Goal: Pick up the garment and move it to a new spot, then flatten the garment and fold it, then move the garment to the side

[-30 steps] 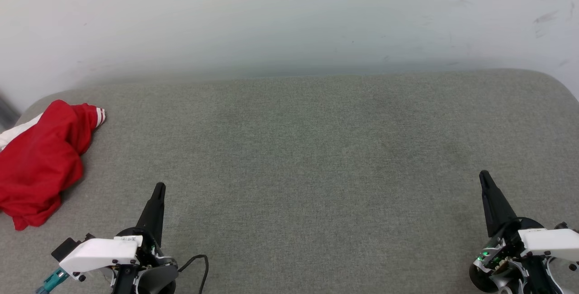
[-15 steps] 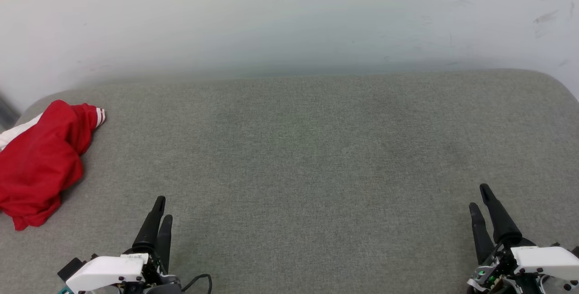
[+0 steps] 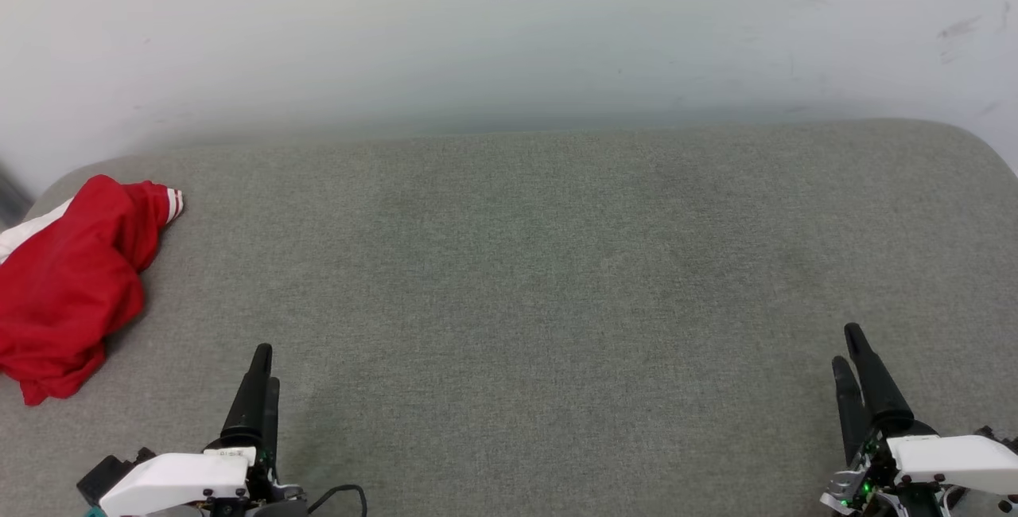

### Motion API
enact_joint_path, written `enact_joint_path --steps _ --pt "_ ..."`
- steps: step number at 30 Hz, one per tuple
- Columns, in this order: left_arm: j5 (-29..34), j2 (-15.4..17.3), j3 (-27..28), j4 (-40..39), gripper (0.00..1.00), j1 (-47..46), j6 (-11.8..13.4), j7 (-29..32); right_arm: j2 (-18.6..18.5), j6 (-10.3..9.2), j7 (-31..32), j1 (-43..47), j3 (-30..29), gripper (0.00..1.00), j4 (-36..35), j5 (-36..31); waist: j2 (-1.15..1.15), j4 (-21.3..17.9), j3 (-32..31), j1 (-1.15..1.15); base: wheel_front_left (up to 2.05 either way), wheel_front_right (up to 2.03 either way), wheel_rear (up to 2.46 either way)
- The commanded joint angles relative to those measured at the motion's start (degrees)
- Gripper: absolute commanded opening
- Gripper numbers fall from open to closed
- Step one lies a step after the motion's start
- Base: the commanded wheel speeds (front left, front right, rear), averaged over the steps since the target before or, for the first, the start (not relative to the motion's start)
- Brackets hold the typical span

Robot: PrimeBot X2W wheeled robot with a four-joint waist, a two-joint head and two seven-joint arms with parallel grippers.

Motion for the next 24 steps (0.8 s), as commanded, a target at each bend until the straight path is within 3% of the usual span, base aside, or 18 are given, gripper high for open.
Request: enact_joint_path --steps 1,15,20,24 --pt "1.5 0.1 0.5 -1.3 1.0 -0.3 -0.1 -0.5 -0.1 0.01 -0.6 -0.7 0.1 1.0 -1.1 -2.1 0.0 0.0 0.0 0.0 0.0 0.0 0.0" --pt "14.9 0.1 5.1 -4.7 1.0 -0.1 -0.1 -3.8 -0.1 0.01 -3.9 -1.4 -1.4 1.0 -6.1 -26.4 0.0 -0.2 0.4 0.0 0.0 0.0 0.0" --pt "23.6 0.1 4.1 -9.3 1.0 0.3 1.5 -4.8 -0.1 0.01 -4.9 -1.6 -0.7 1.0 -9.8 -36.9 0.0 -0.3 0.7 0.0 0.0 0.0 0.0" --pt "30.5 0.2 1.6 -13.5 1.0 0.7 4.3 -5.6 -0.1 0.01 -5.8 -1.6 0.8 1.0 -12.3 -45.7 0.0 -0.3 0.9 0.0 0.0 0.0 0.0"
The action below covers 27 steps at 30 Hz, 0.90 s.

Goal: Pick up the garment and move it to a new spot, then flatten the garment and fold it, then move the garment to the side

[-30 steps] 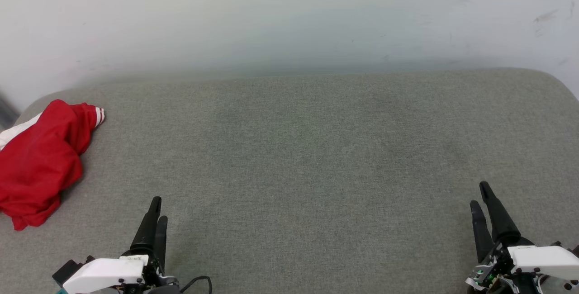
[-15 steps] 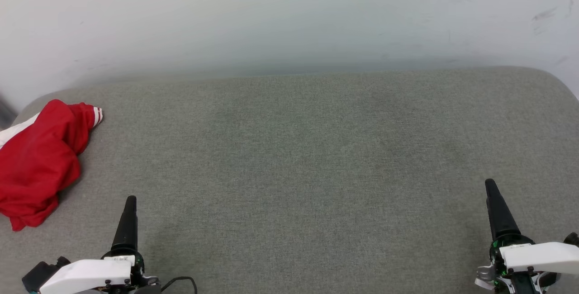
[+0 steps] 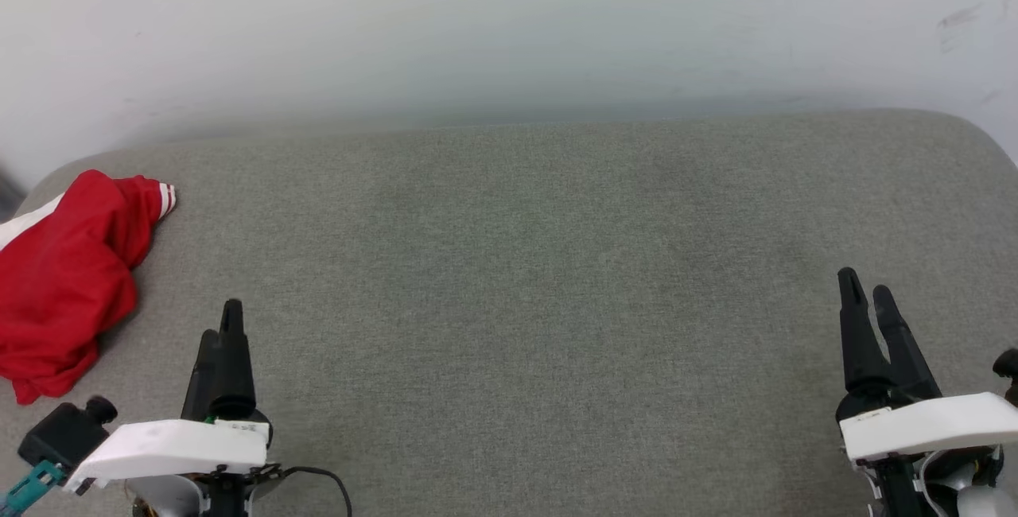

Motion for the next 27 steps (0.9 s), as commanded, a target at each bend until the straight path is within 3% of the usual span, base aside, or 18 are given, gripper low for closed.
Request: enact_joint_path --steps 1,11,27 --pt "3.6 0.1 -1.2 -2.3 1.0 -0.2 1.0 -0.7 -0.1 0.01 -0.6 -1.3 0.5 1.0 -1.8 -3.8 0.0 0.0 0.1 0.0 0.0 0.0 0.0" --pt "19.9 0.8 -9.4 -7.6 1.0 0.9 4.9 -2.6 -0.1 0.02 -2.5 -0.6 1.8 1.0 -4.3 -18.1 0.0 -0.2 0.5 0.0 0.0 0.0 0.0" --pt "32.1 8.6 -23.3 -7.0 1.0 0.0 18.4 -5.2 -0.1 0.01 -5.1 0.6 1.4 1.0 -4.9 -33.2 0.0 -0.5 0.6 0.0 0.0 0.0 0.0"
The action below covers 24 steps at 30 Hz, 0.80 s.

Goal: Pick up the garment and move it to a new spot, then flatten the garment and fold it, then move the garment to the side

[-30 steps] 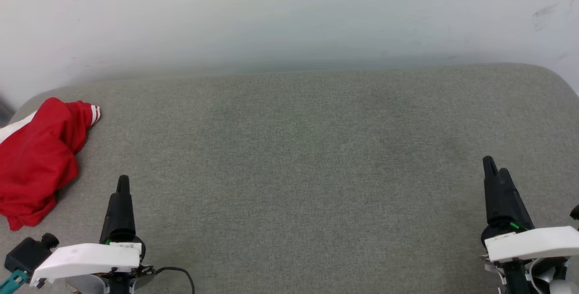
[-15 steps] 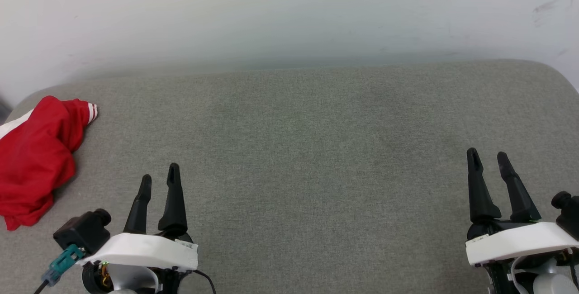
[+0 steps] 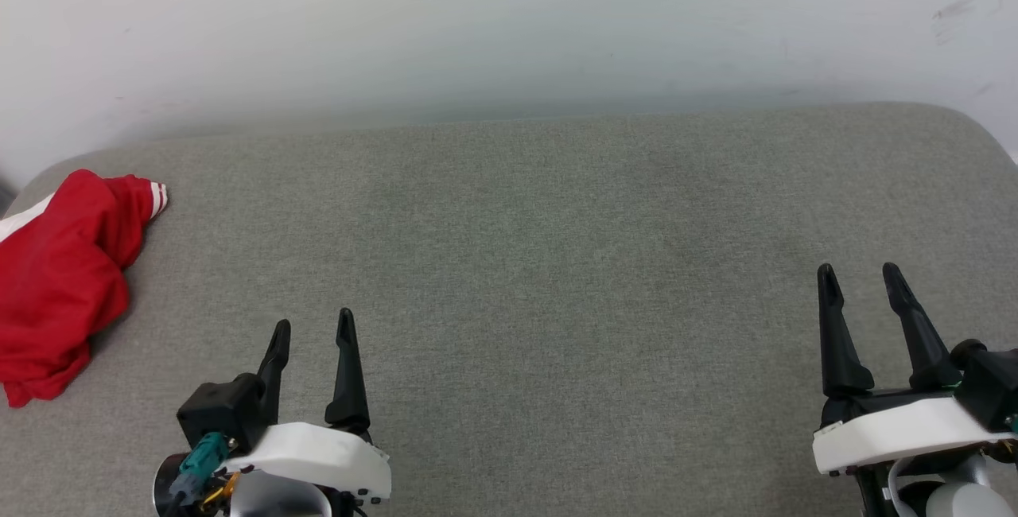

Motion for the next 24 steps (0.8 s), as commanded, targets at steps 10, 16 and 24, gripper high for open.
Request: enact_joint_path --steps 10,16,24 --pt "7.5 5.3 -9.1 -1.0 1.0 -2.6 8.7 -2.0 -0.1 0.0 -1.9 0.4 0.3 1.0 -2.1 -8.9 0.0 -0.1 0.0 0.0 0.0 0.0 0.0" --pt "6.3 5.1 -9.9 -2.9 1.0 -2.3 10.5 -2.8 -0.1 0.0 -2.7 0.7 0.4 1.0 -2.5 -9.6 0.0 0.0 0.1 0.0 0.0 0.0 0.0" --pt "6.6 2.1 -4.1 -4.2 1.0 0.6 5.1 -3.9 -0.1 0.0 -3.8 1.4 -0.2 1.0 -1.4 -7.0 0.0 0.0 0.1 0.0 0.0 0.0 0.0"
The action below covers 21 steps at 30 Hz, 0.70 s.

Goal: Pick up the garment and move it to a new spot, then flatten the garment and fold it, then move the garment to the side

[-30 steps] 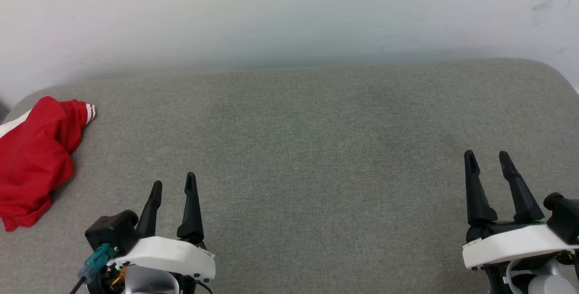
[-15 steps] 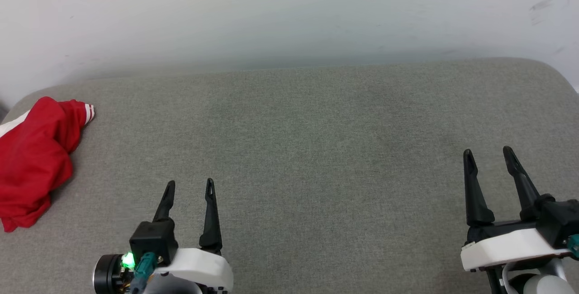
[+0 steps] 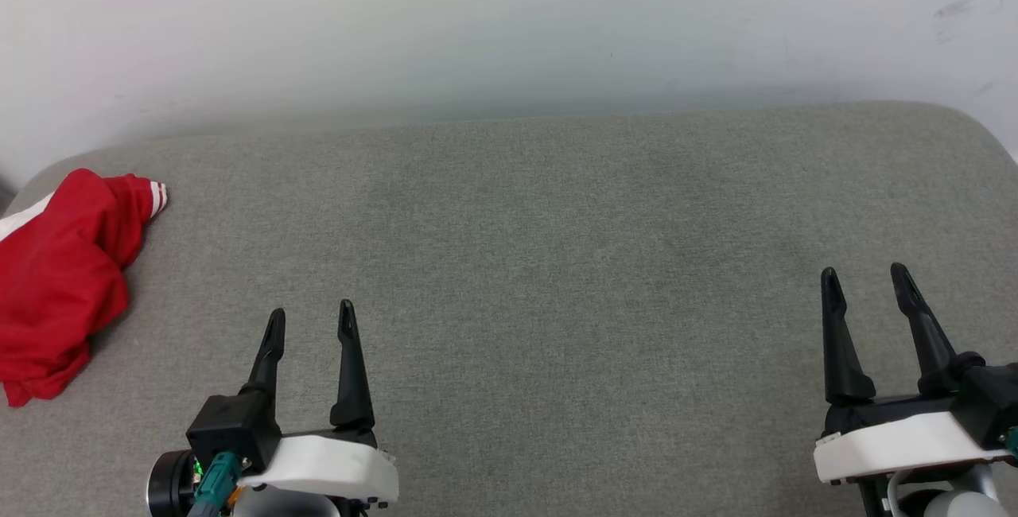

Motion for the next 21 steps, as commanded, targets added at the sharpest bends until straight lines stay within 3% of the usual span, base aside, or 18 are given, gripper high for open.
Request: enact_joint_path --steps 1,10,21 --pt "1.4 -0.8 1.6 -0.2 1.0 0.8 -2.1 -0.6 -0.1 -0.02 -0.7 0.4 0.0 1.0 0.0 -0.3 0.0 0.0 0.0 0.0 0.0 0.0 0.0" --pt "7.3 -5.1 7.3 2.0 1.0 3.1 -10.8 -1.7 -0.1 -0.02 -1.8 0.9 0.7 1.0 2.0 -1.3 0.0 -0.2 0.2 0.0 0.0 0.0 0.0" --pt "13.2 -7.9 10.5 3.3 1.0 4.4 -16.0 -2.8 -0.1 -0.02 -2.8 1.3 1.3 1.0 2.6 -4.3 0.0 -0.4 0.2 0.0 0.0 0.0 0.0"
